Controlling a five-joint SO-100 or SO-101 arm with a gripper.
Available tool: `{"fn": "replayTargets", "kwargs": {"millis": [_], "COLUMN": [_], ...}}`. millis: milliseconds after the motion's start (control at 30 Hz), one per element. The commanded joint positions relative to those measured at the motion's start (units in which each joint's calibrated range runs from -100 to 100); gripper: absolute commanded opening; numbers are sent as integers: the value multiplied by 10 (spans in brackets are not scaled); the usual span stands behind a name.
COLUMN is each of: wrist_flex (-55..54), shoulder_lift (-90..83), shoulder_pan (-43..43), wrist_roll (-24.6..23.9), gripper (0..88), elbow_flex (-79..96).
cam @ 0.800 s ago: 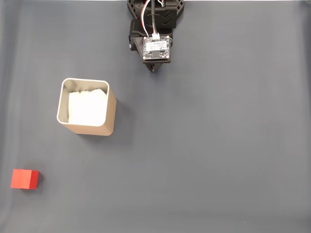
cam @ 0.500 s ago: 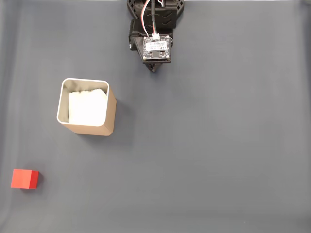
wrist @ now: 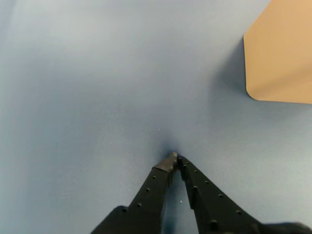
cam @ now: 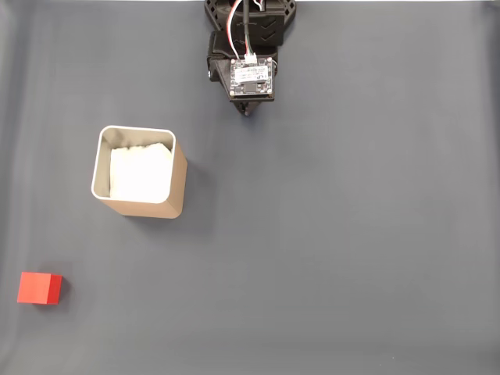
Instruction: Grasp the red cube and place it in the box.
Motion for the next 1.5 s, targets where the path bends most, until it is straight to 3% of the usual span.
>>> {"fn": "replayTargets", "kwargs": {"millis": [0, 1200, 1467], "wrist_flex": [11, 7, -109], "shoulder_lift": [0, 0, 0], "shoulder_pan": [-1, 0, -1], "wrist_roll": [-1, -3, -20], "gripper": [6, 1, 1], "elbow_flex": [5, 5, 5]}}
